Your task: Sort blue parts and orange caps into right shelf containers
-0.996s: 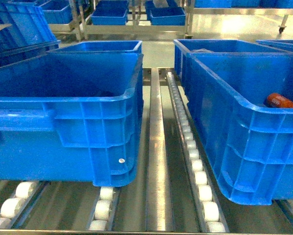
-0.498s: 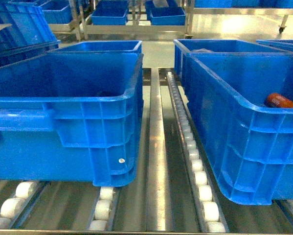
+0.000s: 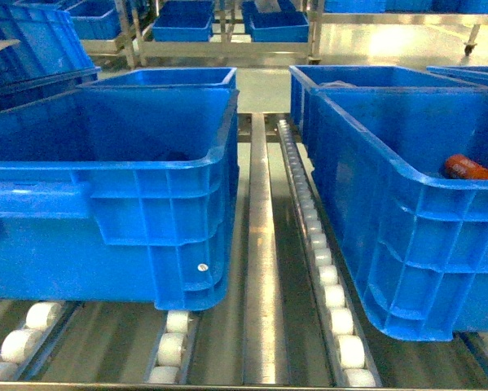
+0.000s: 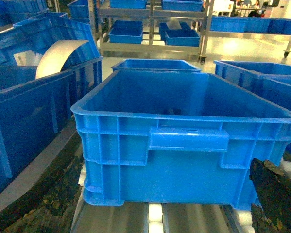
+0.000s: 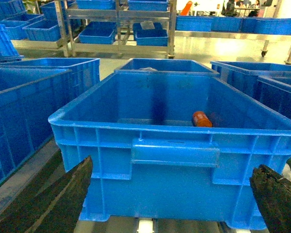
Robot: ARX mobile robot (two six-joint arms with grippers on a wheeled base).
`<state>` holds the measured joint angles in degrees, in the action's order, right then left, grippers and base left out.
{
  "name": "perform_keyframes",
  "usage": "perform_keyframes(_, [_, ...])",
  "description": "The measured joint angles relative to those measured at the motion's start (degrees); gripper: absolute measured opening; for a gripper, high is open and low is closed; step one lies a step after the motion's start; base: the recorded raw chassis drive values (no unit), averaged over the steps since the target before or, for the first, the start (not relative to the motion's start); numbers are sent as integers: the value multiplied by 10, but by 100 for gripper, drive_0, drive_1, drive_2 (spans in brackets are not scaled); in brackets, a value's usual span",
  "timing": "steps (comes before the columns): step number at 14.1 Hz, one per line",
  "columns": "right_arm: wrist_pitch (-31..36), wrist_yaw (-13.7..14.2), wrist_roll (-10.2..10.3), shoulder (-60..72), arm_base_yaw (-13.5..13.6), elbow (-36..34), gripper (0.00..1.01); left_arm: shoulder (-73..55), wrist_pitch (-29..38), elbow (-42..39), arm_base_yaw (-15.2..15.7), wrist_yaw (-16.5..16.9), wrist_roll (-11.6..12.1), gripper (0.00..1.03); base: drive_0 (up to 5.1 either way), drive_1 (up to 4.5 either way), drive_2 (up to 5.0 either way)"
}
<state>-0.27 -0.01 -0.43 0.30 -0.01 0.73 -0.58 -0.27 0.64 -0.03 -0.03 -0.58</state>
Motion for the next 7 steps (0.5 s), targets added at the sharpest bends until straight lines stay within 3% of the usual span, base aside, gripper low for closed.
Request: perform_keyframes(7, [0, 0, 0, 0, 0, 0, 98, 0, 0, 0, 0, 0, 0, 98, 0, 0, 0])
